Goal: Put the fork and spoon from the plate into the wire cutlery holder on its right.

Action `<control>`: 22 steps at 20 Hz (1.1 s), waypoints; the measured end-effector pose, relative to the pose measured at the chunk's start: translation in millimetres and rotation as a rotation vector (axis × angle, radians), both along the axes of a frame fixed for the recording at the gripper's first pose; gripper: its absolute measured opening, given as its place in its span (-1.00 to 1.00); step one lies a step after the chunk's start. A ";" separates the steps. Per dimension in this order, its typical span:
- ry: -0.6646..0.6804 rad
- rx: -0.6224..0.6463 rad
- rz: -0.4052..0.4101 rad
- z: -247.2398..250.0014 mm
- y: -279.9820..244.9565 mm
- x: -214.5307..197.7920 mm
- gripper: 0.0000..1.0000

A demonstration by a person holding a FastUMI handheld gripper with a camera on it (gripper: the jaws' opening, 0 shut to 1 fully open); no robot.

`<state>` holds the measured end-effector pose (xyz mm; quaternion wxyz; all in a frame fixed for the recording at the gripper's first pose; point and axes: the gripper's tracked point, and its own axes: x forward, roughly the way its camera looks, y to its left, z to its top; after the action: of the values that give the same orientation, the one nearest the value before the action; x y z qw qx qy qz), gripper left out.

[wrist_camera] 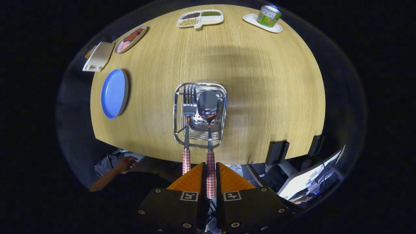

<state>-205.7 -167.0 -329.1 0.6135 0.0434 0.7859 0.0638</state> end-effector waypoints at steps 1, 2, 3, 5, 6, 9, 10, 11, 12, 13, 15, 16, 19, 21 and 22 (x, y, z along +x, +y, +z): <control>-0.023 -0.002 -0.009 1.9 -0.7 5.8 -0.72; -0.049 0.004 -0.018 2.9 0.5 12.6 -0.71; -0.061 0.000 -0.019 4.4 -1.4 15.9 -0.69; -0.094 -0.002 -0.032 5.9 -2.1 23.8 -0.69; -0.120 0.010 -0.044 8.6 0.0 29.4 -0.68; -0.213 0.035 -0.069 17.1 4.0 44.9 -0.66; -0.252 0.033 -0.078 21.4 3.6 51.6 -0.62; -0.304 0.037 -0.094 25.1 3.9 59.3 -0.59; -0.358 0.040 -0.115 30.5 3.2 68.9 -0.56; -0.418 0.045 -0.140 37.5 1.9 78.2 -0.52; -0.563 0.039 -0.181 52.6 -4.9 97.5 -0.42; -0.639 0.035 -0.205 61.5 -8.1 108.0 -0.38; -0.854 0.033 -0.298 89.5 -19.9 136.1 0.04; -0.962 0.018 -0.333 103.7 -30.6 149.3 0.23; -1.012 0.006 -0.334 111.9 -36.6 152.6 0.31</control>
<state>-53.1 -203.5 -217.2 0.9176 0.1336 0.3738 -0.0197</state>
